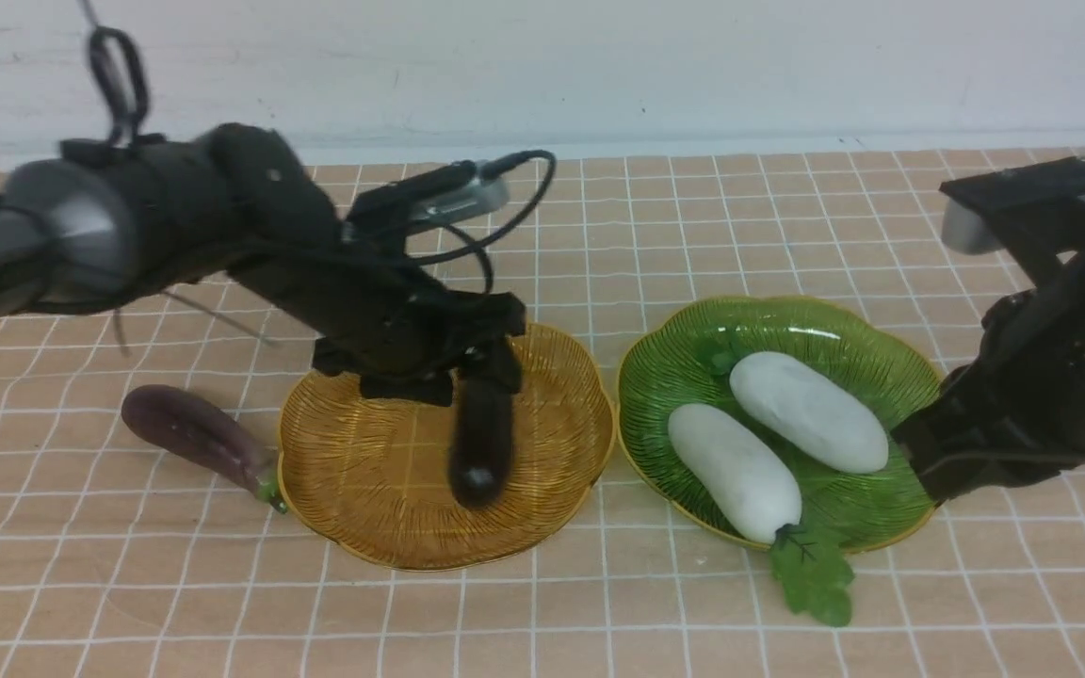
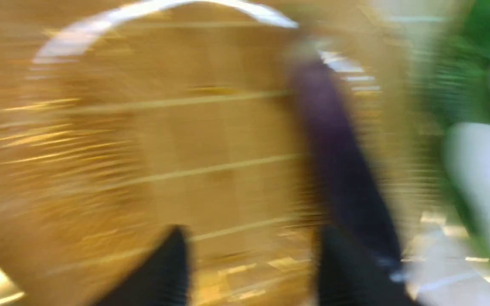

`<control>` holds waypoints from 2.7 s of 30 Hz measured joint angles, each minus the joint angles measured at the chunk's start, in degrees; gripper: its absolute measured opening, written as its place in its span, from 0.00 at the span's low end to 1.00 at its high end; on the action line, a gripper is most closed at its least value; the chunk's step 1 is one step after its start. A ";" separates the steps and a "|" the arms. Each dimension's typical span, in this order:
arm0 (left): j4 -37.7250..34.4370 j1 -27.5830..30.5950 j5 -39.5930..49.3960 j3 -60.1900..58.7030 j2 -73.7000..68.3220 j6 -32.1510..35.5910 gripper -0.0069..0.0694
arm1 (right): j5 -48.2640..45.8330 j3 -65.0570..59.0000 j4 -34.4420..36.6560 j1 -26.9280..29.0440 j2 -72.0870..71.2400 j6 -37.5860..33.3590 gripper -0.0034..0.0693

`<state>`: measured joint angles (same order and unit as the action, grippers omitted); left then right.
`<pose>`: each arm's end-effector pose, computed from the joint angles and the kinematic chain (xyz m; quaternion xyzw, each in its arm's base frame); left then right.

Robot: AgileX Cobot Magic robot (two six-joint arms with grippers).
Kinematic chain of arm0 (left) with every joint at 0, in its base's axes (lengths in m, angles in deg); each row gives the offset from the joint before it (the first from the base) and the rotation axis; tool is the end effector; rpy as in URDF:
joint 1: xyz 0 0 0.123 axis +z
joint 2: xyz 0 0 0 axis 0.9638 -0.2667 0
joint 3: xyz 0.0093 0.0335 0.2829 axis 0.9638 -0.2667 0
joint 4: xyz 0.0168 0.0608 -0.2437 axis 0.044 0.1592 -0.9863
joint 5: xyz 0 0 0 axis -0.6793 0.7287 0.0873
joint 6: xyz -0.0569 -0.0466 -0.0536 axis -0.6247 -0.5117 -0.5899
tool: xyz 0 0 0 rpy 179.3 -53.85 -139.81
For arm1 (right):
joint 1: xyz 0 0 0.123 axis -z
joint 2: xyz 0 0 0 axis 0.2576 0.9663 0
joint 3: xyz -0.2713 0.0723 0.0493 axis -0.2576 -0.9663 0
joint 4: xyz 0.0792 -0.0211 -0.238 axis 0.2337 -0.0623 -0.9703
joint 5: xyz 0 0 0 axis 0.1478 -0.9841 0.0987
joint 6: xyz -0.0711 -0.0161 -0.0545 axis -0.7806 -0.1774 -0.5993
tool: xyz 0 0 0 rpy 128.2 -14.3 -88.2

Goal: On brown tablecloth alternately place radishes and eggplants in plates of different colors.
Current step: 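Pick up the eggplant and place it in the yellow plate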

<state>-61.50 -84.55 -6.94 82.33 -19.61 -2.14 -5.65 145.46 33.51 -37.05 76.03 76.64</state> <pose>0.3907 -0.1064 0.2446 -0.0002 0.9625 -0.2366 0.1330 0.2269 0.1075 0.3126 -0.1937 0.9722 0.0966 0.0889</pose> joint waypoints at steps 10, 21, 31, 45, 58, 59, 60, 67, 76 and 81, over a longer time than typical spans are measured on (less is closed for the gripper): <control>12.58 14.50 6.48 0.77 0.00 -14.94 0.12 | 0.00 0.00 0.02 0.00 0.00 0.00 0.06; 23.19 11.30 3.43 0.79 -5.35 -21.41 0.79 | 0.61 0.00 0.75 0.00 0.00 0.06 0.06; 26.26 11.30 0.27 0.83 -9.53 -27.18 0.96 | 1.28 0.00 0.93 0.00 0.00 0.16 0.06; 22.17 9.20 14.03 16.79 -10.54 -15.42 0.40 | 0.65 0.00 -5.26 0.00 0.00 0.26 0.06; 17.75 -9.14 12.02 18.03 -15.59 -8.04 0.49 | 0.11 -0.57 -13.83 0.00 -11.51 4.76 0.06; 17.90 -9.22 12.02 18.03 -15.72 -8.12 0.50 | 0.05 -0.57 -13.63 0.00 -12.81 4.99 0.06; 18.04 -9.26 12.02 18.03 -15.81 -8.26 0.53 | -0.05 -0.57 -13.21 0.00 -14.90 5.45 0.06; 18.33 -9.29 12.04 18.56 -15.76 -8.55 0.76 | -0.32 -3.86 -12.67 0.00 -29.41 6.27 0.06; 18.59 -9.29 14.65 23.05 -15.71 -8.54 0.65 | 15.90 -23.37 -11.98 0.00 -54.25 8.05 0.06; 18.69 -9.29 15.18 25.92 -15.71 -7.64 0.43 | 36.47 -37.31 -8.14 0.00 -61.39 8.65 0.06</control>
<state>-42.81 -93.85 8.24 108.25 -35.33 -9.78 30.83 108.14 25.37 -37.05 14.65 85.29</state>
